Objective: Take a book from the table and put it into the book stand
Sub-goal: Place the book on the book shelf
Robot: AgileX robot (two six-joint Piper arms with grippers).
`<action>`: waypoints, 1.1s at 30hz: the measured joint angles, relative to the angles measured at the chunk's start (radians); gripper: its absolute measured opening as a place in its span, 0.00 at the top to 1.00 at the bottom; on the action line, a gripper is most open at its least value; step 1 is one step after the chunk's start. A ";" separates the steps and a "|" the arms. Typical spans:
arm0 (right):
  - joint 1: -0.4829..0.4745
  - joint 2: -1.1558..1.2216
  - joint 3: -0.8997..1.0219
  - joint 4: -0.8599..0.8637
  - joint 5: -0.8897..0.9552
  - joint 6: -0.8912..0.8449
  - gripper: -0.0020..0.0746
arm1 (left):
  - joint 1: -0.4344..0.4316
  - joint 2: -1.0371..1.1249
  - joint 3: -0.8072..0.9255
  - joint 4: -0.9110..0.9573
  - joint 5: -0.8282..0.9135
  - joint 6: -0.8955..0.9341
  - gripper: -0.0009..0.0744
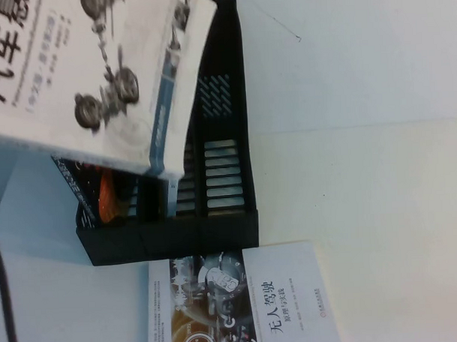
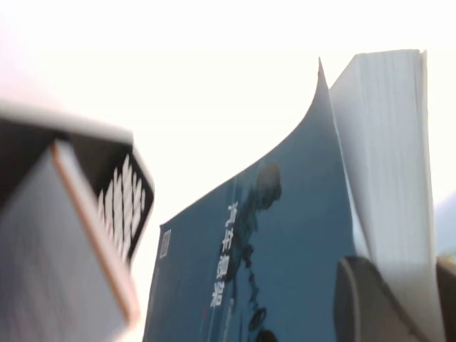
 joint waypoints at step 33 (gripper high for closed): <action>0.000 0.000 0.000 0.019 -0.048 0.000 0.96 | -0.397 0.214 -0.257 0.113 -0.381 -0.118 0.83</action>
